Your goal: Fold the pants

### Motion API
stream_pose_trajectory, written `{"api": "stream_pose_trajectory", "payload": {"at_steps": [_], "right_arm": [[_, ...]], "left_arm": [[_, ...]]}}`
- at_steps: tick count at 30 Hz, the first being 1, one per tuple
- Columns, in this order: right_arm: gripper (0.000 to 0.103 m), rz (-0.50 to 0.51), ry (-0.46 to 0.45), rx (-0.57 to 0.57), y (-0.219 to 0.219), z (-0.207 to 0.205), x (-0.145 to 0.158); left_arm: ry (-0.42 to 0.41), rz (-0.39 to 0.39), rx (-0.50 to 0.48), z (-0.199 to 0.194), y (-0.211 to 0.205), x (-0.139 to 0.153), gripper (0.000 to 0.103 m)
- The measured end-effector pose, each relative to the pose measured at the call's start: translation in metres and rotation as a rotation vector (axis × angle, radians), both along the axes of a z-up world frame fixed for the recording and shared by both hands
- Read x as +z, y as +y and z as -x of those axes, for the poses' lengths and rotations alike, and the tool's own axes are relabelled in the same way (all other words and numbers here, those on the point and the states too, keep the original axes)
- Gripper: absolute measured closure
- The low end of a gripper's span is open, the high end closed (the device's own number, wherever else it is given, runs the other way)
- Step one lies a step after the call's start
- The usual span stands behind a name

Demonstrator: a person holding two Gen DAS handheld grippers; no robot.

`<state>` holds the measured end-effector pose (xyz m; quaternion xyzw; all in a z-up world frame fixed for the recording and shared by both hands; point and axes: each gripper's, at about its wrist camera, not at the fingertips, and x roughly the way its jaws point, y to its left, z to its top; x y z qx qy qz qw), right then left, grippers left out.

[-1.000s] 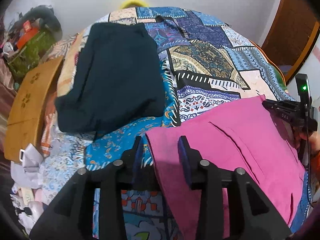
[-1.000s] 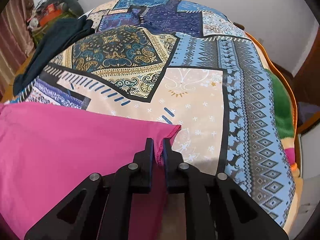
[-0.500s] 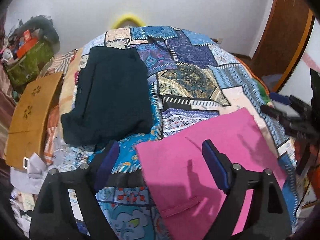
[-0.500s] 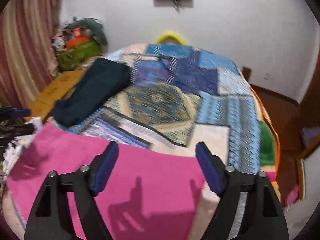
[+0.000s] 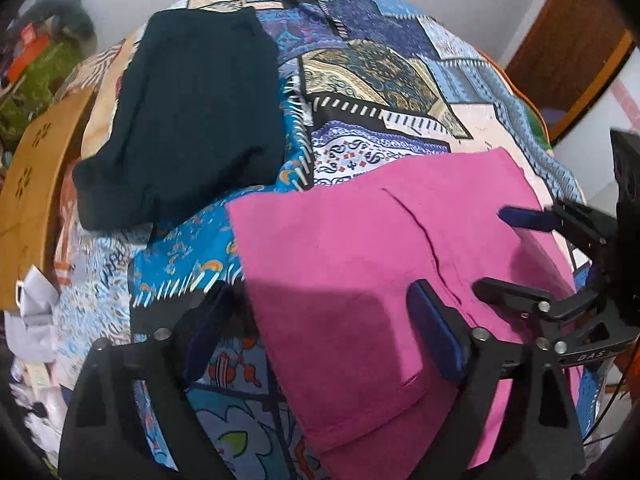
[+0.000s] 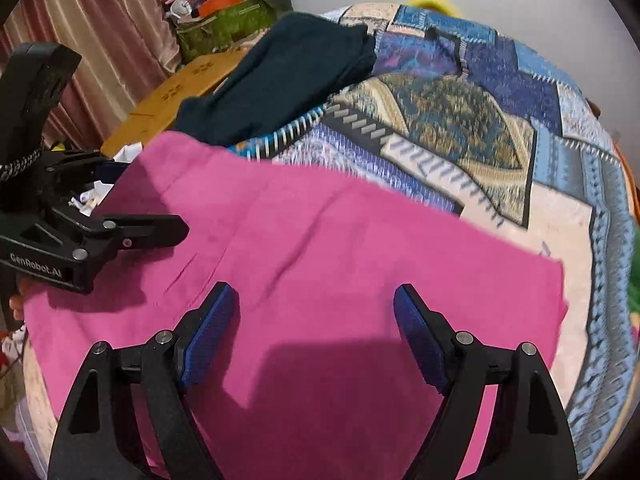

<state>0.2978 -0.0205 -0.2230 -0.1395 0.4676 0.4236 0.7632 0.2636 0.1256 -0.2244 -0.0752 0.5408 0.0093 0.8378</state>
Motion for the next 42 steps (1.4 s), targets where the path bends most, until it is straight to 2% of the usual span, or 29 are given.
{"api": "stream_pose_trajectory", "payload": {"at_steps": [4, 10, 14, 23, 29, 36, 42], "right_arm": [[0.021, -0.018, 0.049, -0.022, -0.020, 0.000, -0.002], [0.020, -0.031, 0.062, -0.077, -0.049, 0.009, -0.001], [0.020, -0.039, 0.063, -0.136, -0.075, 0.018, 0.001], [0.020, 0.008, -0.007, -0.208, -0.119, 0.043, 0.002], [0.020, 0.006, 0.001, -0.270, -0.146, 0.055, -0.008], [0.020, 0.009, 0.001, -0.306, -0.154, 0.067, -0.006], [0.020, 0.008, -0.011, -0.295, -0.149, 0.073, 0.001]], "left_arm": [[-0.001, 0.023, 0.014, 0.011, 0.005, 0.002, 0.008], [-0.030, -0.084, -0.001, 0.030, -0.006, 0.014, 0.008], [-0.066, -0.124, 0.004, 0.048, -0.013, 0.022, 0.008], [-0.080, -0.095, 0.032, 0.071, -0.019, 0.027, 0.008], [-0.096, -0.127, 0.012, 0.086, -0.027, 0.032, 0.008], [-0.126, -0.261, 0.002, 0.100, -0.022, 0.034, 0.004], [-0.095, -0.256, 0.033, 0.098, 0.000, 0.031, 0.002]]}}
